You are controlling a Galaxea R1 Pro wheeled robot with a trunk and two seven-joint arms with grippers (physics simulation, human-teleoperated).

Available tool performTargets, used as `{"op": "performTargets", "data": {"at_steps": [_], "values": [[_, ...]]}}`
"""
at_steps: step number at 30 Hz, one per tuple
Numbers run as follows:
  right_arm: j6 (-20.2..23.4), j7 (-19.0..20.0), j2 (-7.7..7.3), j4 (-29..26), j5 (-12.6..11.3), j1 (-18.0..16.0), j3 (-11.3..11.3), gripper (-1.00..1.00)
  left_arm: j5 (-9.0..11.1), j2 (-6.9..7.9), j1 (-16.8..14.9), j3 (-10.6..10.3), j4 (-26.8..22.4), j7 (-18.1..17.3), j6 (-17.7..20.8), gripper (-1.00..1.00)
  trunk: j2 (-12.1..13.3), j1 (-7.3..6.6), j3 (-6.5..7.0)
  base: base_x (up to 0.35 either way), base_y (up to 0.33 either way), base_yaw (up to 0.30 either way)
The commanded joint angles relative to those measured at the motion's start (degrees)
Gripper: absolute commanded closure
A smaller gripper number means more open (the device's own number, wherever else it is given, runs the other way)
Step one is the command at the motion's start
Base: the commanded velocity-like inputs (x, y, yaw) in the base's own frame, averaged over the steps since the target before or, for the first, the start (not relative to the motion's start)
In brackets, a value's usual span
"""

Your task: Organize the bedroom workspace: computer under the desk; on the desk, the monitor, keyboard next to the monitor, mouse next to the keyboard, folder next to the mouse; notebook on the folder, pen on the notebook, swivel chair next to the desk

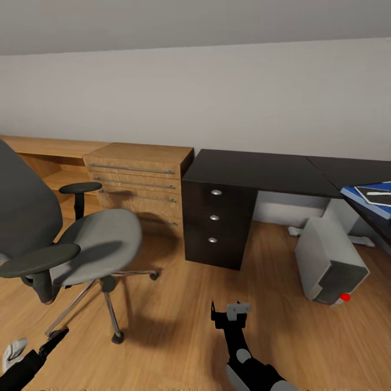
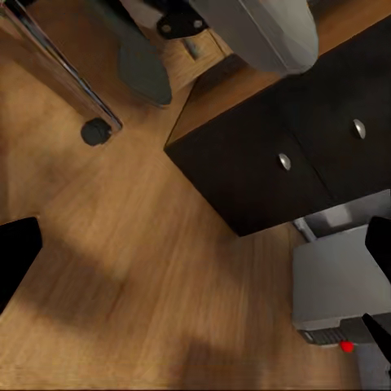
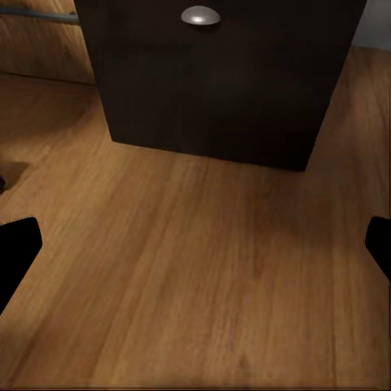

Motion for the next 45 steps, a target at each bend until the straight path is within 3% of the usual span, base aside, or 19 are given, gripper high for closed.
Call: {"op": "performTargets", "data": {"at_steps": [1,5,18,24,27,34,45], "values": [[-0.2,-0.4,-0.02,0.0,-0.3,-0.1,0.5,-1.0,-0.5,-0.1,0.0,0.1,0.3,-0.2,0.6,-1.0,0.0,-0.02,-0.05,-0.098,-0.075,0.0],[-0.1,-0.3,-0.02,0.1,-0.4,-0.1,0.5,-1.0,-4.4,-1.04,0.0,0.1,2.5,0.0,0.4,-1.0,0.0,-0.02,-0.05,-0.044,-0.034,0.0],[0.0,0.5,0.17,4.1,-0.9,-0.1,0.4,-1.0,-12.5,-2.37,0.0,0.1,8.3,0.2,-1.8,-1.0,0.0,-0.02,-0.05,-0.006,-0.004,0.0],[-0.2,0.8,0.14,6.9,-1.0,-0.1,0.4,-1.0,-13.6,-2.57,0.0,0.1,12.1,0.2,-2.7,-1.0,0.0,-0.02,-0.05,0.0,0.0,0.0],[-0.6,0.8,0.2,9.1,-1.1,-0.1,0.4,-1.0,-14.3,-2.6,0.0,0.1,15.2,0.3,-4.7,-1.0,1.2,-0.68,0.49,0.0,0.0,0.0],[-3.6,0.9,0.34,14.3,-1.1,0.1,0.4,-1.0,-15.0,-2.76,0.0,0.1,19.9,0.4,-17.1,-1.0,4.0,-2.22,1.75,0.0,0.0,0.0],[-5.0,0.9,0.43,15.5,-1.2,1.3,0.5,-1.0,-15.0,-3.61,0.0,0.1,24.4,0.6,-21.9,-1.0,8.4,-4.64,3.72,0.0,0.0,0.0]]}}
